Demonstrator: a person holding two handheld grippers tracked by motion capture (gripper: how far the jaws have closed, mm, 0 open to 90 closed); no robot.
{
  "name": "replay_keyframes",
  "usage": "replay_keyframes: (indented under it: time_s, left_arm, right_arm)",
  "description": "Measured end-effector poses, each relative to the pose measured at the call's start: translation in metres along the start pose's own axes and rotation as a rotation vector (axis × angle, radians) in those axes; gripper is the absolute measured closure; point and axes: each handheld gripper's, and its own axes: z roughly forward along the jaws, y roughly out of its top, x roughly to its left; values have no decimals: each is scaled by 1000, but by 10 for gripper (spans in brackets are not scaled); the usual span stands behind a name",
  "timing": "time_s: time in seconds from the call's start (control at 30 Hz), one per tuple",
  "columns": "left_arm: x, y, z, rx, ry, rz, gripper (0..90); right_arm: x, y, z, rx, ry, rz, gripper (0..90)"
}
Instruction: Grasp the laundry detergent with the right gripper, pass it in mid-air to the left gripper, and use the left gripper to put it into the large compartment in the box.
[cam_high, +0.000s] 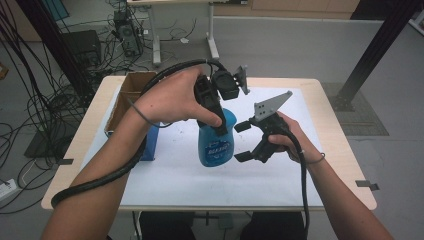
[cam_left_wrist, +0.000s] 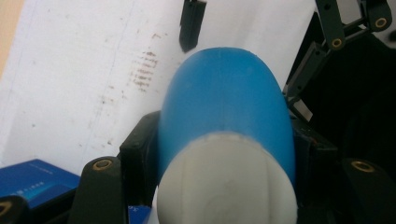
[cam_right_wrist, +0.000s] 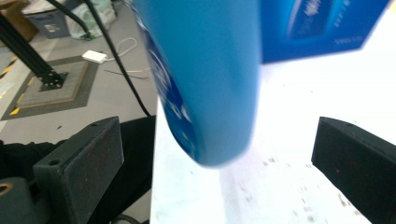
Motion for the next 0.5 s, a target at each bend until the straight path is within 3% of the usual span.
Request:
replay_keyframes:
  time_s: [0.23, 0.33, 0.5]
  left_arm:
    - [5, -8, -4, 1, 21, -109, 380]
    - [9, -13, -6, -1, 29, -154, 380]
    - [14, -21, -8, -6, 48, -195, 379]
  right_arm:
    - [-12, -8, -9, 95, -68, 49, 24]
    - [-18, -12, -13, 159, -105, 93, 29]
    - [-29, -17, -20, 243, -170, 154, 36]
